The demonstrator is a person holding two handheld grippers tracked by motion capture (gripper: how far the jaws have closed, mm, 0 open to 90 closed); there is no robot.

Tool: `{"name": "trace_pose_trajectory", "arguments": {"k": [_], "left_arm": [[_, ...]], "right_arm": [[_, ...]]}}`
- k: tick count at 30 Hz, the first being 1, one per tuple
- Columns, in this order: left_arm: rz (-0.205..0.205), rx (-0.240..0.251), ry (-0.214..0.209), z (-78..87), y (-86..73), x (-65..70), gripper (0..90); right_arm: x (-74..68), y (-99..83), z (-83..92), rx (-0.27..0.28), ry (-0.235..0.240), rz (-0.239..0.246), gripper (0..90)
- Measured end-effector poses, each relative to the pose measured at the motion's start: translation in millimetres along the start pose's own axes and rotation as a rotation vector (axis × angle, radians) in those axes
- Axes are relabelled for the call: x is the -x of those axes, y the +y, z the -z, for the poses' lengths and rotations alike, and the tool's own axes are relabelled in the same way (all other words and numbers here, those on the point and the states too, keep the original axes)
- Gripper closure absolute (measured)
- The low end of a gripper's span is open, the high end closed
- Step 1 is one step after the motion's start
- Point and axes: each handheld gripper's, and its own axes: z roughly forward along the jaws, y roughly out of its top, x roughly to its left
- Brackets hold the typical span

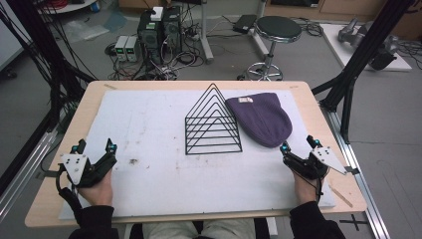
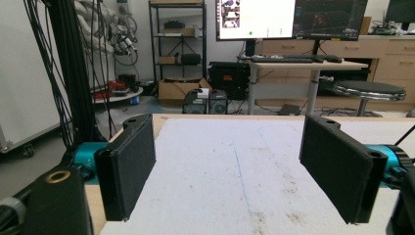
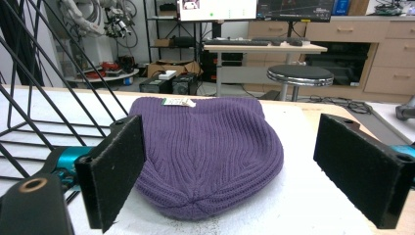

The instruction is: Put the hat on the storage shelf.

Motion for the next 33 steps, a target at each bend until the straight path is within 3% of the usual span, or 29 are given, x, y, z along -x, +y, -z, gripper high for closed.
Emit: {"name": "trace_pose_trajectory", "arguments": {"k": [16,21,25,33], "left_arm": [[-0.003,-0.005,-0.008,-0.5,-0.2,4.6,21.7],[0.000,-0.004,-0.011,-0.7,-0.4,4.6,21.7],[0.006,-0.005,-0.007,-1.1,-0.5,4.0,21.7],[0.006,-0.006,-0.008,-1.4,-0.7,4.6,21.7]], "right_arm": [[5.6,20.4,-4.9,0.012,0.019,0.045,11.4],[3.5,39.8,-14.7,0.002,0.058,0.071,11.4],[3.9,54.5,-20.5,0.019,0.059,0.100,11.3],[3.9,68.6,-30.1,0.028,0.068,0.102,11.4]]}}
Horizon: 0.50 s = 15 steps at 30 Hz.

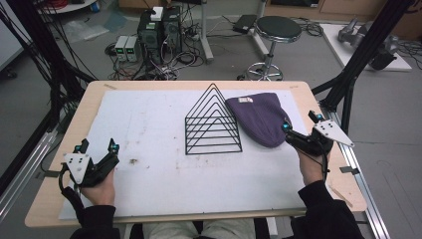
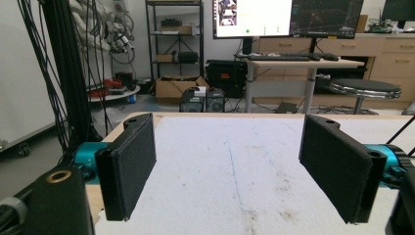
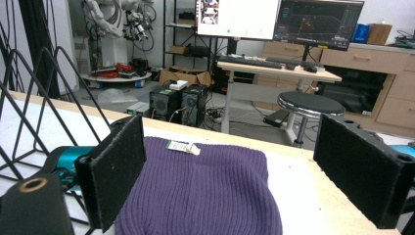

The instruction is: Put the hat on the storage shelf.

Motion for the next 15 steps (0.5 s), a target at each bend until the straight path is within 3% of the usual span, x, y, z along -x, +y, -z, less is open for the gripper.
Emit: {"name": "trace_pose_trajectory", "arguments": {"k": [9,12,15], "left_arm": [[-0.001,-0.001,-0.001,-0.3,-0.1,0.4,21.7],[-0.002,-0.003,0.000,-0.4,0.0,0.7,21.7],[-0.002,-0.004,0.001,-0.4,0.1,0.7,21.7]], "right_arm": [[7.5,6.5,-10.4,-0.047,0.041,0.007,11.3],[9.7,14.2,-16.3,-0.070,0.073,0.029,11.4],[11.0,20.8,-19.9,-0.073,0.082,0.018,11.4]]}}
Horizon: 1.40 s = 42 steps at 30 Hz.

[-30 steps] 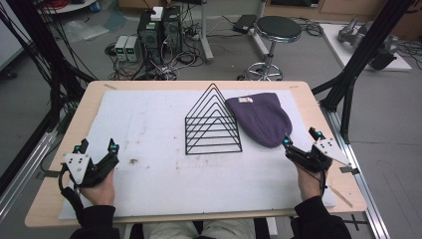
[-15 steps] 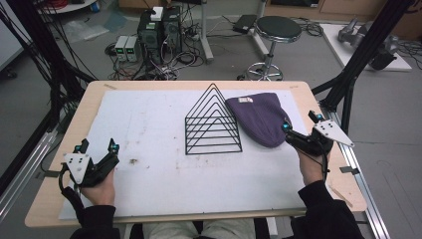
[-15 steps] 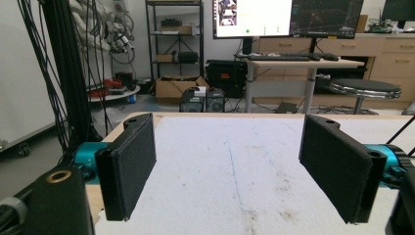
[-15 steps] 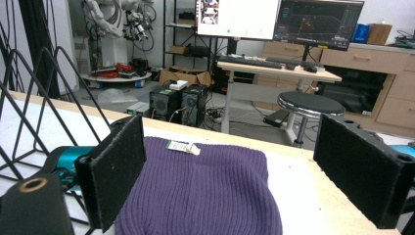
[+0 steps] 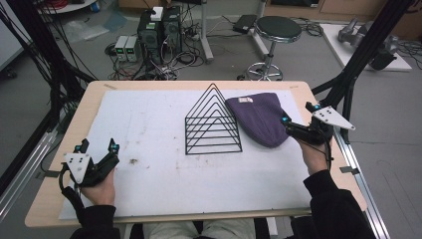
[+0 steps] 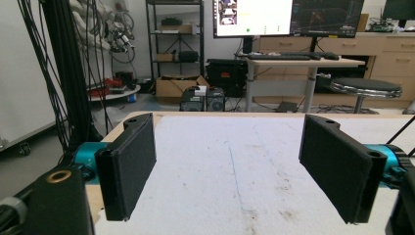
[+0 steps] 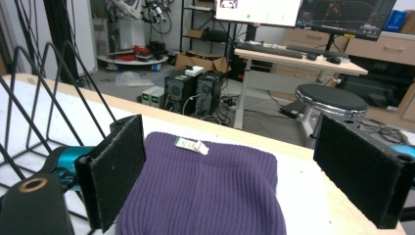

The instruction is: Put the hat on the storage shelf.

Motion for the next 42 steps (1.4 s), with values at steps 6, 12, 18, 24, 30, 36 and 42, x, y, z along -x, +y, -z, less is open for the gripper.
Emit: {"name": "trace_pose_trajectory", "arguments": {"k": [6,12,18,24,30,36,42], "left_arm": [[0.001,0.001,-0.001,-0.5,-0.3,-1.0,21.7],[0.003,0.000,-0.004,-1.8,-1.0,-1.4,21.7],[0.004,0.000,-0.013,-2.4,-1.1,-1.0,21.7],[0.007,-0.001,-0.015,-2.8,-1.3,-0.5,21.7],[0.000,-0.003,-0.017,-3.0,-1.4,-0.3,21.7],[0.001,-0.002,-0.019,-3.2,-1.4,-0.1,21.7],[0.003,-0.002,-0.022,-3.4,-1.4,0.3,21.7]], "right_arm": [[3.4,5.4,-5.4,-0.009,0.008,-0.003,11.4],[7.9,5.3,-16.2,-0.100,0.076,0.037,11.4],[12.3,-1.1,-28.6,-0.205,0.159,0.057,11.3],[16.2,-7.8,-40.6,-0.312,0.226,0.126,11.3],[21.6,-7.1,-49.3,-0.361,0.302,0.179,11.3],[23.7,-4.0,-56.2,-0.386,0.438,0.297,11.4],[23.7,-4.7,-64.7,-0.438,0.520,0.426,11.4]]}}
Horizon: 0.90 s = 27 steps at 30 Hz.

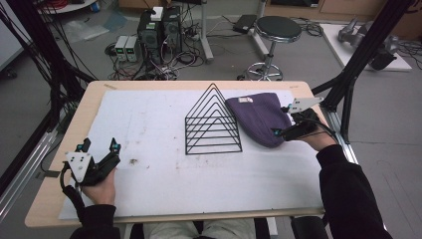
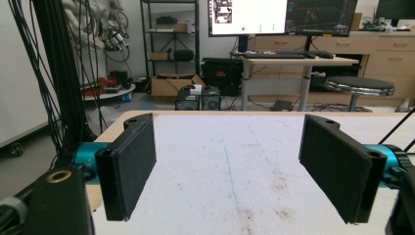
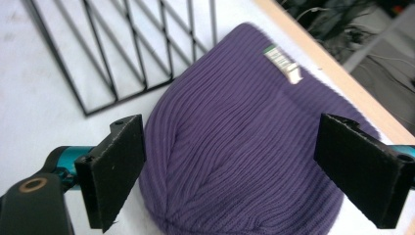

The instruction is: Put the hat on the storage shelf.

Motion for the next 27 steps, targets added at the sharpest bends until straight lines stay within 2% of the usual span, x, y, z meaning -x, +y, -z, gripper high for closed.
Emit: {"name": "trace_pose_trajectory", "arguments": {"k": [4,5,6,7,8,9,12,16,17,19,20,21,23,27], "left_arm": [[0.001,0.000,-0.001,-0.3,-0.1,0.1,21.7],[0.002,-0.001,-0.004,-0.6,-0.2,0.0,21.7],[0.003,-0.001,-0.006,-0.7,-0.3,-0.1,21.7],[0.004,-0.001,-0.007,-0.9,-0.4,0.0,21.7],[0.005,-0.001,-0.008,-1.1,-0.5,0.1,21.7],[0.006,-0.002,-0.008,-1.2,-0.5,0.3,21.7],[0.006,-0.002,-0.010,-1.4,-0.6,0.3,21.7],[0.005,-0.005,-0.013,-1.6,-0.7,0.7,21.7],[0.005,-0.006,-0.014,-1.8,-0.8,0.8,21.8],[0.004,-0.007,-0.014,-2.1,-0.9,0.9,21.7],[0.004,-0.007,-0.015,-2.3,-1.1,1.0,21.7],[0.004,-0.008,-0.017,-2.4,-1.1,1.1,21.8],[0.004,-0.010,-0.021,-2.5,-1.1,1.6,21.8],[0.002,-0.010,-0.019,-3.1,-1.3,2.3,21.8]], "right_arm": [[-0.1,0.1,-6.1,-0.055,0.050,0.087,11.4],[-0.1,0.1,-6.1,-0.055,0.050,0.087,11.4],[-0.5,-1.6,-9.7,-0.100,0.093,0.138,11.4],[-0.5,-1.6,-9.7,-0.100,0.093,0.138,11.4],[-0.6,-3.0,-11.9,-0.133,0.110,0.161,11.4],[0.1,-5.8,-15.8,-0.198,0.123,0.204,11.4],[2.1,-8.9,-18.6,-0.248,0.139,0.231,11.5],[4.3,-11.3,-21.9,-0.273,0.144,0.255,11.5],[4.7,-13.4,-24.2,-0.296,0.149,0.261,11.6],[5.6,-16.1,-28.4,-0.324,0.151,0.296,11.7],[5.6,-16.1,-28.4,-0.324,0.151,0.296,11.7],[5.5,-19.4,-32.5,-0.359,0.159,0.316,11.7],[5.1,-22.0,-36.7,-0.388,0.168,0.334,11.7],[1.4,-23.4,-45.8,-0.404,0.185,0.405,11.7]]}}
